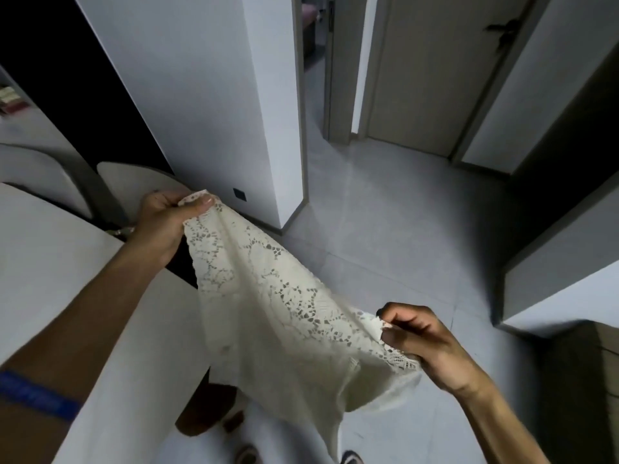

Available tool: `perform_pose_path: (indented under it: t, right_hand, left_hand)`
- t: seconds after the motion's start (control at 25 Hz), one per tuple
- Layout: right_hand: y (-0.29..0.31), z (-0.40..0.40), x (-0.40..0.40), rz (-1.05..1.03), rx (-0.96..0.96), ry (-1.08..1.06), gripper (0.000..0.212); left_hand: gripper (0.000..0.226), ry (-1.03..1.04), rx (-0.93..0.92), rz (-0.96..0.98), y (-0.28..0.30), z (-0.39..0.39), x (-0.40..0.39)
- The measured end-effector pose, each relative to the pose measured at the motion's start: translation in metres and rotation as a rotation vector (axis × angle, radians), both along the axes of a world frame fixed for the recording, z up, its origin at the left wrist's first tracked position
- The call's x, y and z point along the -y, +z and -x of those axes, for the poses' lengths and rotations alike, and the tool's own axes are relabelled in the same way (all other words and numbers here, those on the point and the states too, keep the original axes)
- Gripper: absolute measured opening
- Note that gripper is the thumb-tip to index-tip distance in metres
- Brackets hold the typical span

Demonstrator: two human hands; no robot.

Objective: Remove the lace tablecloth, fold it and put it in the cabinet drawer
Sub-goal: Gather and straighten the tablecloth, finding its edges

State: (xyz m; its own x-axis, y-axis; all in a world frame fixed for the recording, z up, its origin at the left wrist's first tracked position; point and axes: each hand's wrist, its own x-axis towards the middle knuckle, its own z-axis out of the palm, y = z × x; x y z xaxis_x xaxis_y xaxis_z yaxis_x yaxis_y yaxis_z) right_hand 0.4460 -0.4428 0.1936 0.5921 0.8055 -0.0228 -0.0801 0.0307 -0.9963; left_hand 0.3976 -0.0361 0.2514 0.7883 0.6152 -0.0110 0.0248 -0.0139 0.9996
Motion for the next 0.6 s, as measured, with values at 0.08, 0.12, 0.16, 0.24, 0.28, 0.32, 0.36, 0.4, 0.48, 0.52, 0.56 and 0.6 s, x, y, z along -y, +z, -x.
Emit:
perform_pose_path:
  t: [0.08,0.12,0.16,0.24,0.28,0.32,0.36,0.4,0.48,0.52,0.56,0.6]
  right_hand:
    - [-0.013,-0.002,0.009,0.176,0.045,0.086,0.02]
    - [-0.021,-0.001,0.011,0.253,0.055,0.1,0.019]
    - [-0.03,0.001,0.013,0.3,0.043,0.088,0.016]
    - [-0.05,0.004,0.013,0.312,-0.016,-0.01,0.012]
    - [-0.059,0.004,0.013,0.317,-0.035,-0.068,0.012]
    - [-0.066,0.004,0.013,0.356,-0.02,-0.094,0.013]
    - [-0.071,0.003,0.012,0.441,0.04,-0.08,0.014]
    - [-0.075,0.003,0.01,0.538,0.158,-0.031,0.018]
    - [-0.084,0.005,0.007,0.668,0.382,0.097,0.034]
    - [-0.087,0.007,0.003,0.715,0.479,0.145,0.038]
    - [-0.089,0.011,-0.003,0.798,0.616,0.182,0.036]
    - [-0.088,0.017,-0.01,0.878,0.755,0.227,0.032]
  left_hand:
    - [0.007,-0.073,-0.012,-0.031,-0.005,-0.012,0.008]
    - [0.005,-0.114,-0.022,-0.063,-0.006,-0.017,0.012]
    - [0.009,-0.144,-0.037,-0.107,-0.006,-0.02,0.015]
    - [0.017,-0.187,-0.048,-0.15,-0.001,-0.026,0.02]
    - [0.019,-0.202,-0.038,-0.148,0.005,-0.028,0.022]
    - [0.019,-0.21,-0.021,-0.148,0.012,-0.031,0.023]
    - [0.017,-0.211,-0.002,-0.157,0.021,-0.034,0.025]
    - [0.015,-0.212,0.017,-0.182,0.032,-0.036,0.025]
    - [0.016,-0.254,0.063,-0.255,0.052,-0.041,0.026]
    - [0.022,-0.288,0.083,-0.295,0.059,-0.043,0.027]
    - [0.025,-0.319,0.094,-0.331,0.065,-0.045,0.027]
    - [0.024,-0.341,0.098,-0.359,0.068,-0.046,0.026]
